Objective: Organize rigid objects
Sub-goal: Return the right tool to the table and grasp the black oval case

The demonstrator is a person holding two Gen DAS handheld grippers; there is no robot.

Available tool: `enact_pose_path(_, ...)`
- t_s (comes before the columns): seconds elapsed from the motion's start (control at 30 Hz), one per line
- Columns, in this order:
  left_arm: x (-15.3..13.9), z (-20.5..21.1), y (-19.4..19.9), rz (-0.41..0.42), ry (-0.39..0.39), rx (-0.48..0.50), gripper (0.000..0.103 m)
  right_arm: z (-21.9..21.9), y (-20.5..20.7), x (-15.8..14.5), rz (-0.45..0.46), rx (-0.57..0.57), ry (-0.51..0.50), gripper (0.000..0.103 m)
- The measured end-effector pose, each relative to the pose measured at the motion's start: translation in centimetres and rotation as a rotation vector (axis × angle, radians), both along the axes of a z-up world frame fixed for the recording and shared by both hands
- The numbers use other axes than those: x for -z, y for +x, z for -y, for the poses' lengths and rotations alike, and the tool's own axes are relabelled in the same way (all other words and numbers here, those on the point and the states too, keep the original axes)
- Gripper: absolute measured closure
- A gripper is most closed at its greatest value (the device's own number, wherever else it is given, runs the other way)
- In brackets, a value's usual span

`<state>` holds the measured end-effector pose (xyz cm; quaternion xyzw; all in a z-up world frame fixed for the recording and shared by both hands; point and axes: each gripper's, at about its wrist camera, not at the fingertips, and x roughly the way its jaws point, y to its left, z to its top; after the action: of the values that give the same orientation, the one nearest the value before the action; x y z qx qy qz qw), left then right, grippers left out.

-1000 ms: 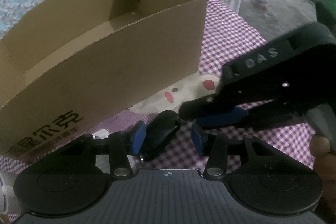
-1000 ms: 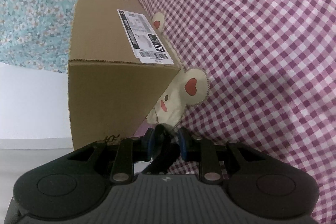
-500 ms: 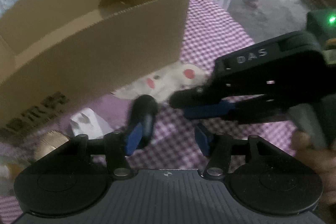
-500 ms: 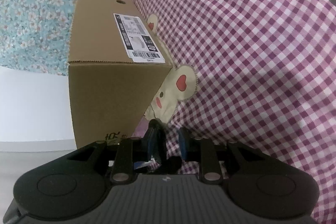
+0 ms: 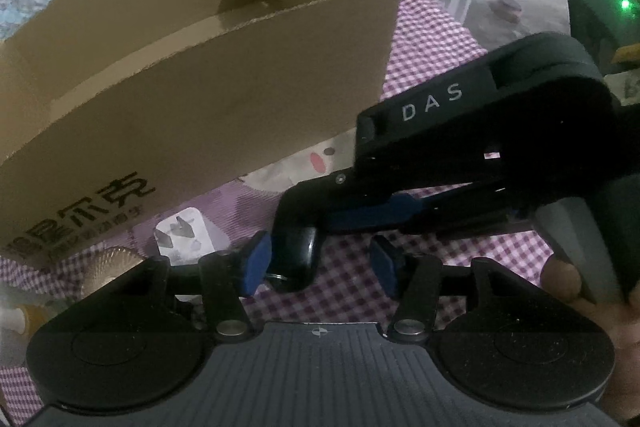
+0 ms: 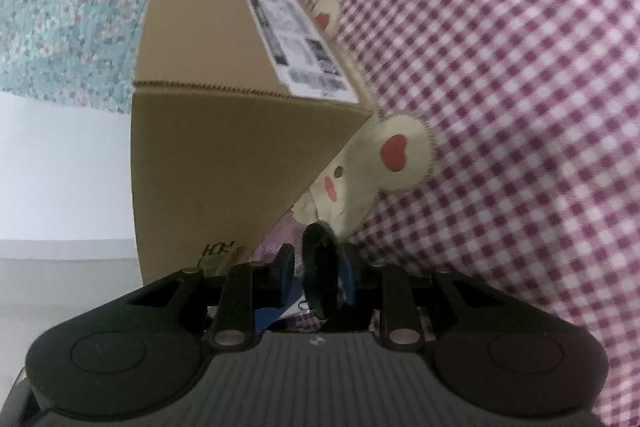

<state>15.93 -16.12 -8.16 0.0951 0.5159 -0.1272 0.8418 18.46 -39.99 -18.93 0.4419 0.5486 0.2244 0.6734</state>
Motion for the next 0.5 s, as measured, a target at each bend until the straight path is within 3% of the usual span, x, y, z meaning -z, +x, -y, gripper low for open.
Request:
enact_pose_path(0.17, 0.0, -0.1, 0.3, -0.024, -0.027, -0.009, 0.051, -0.4, 0.0, 0.1, -0.001, -0.030, 0.039, 0.075)
enact_pose_path(0.5, -0.2, -0.6, -0.1, -0.034, -0.037, -0.030, 0.064, -4.4, 2.0, -2.3, 0.072, -0.047, -0.063, 0.084)
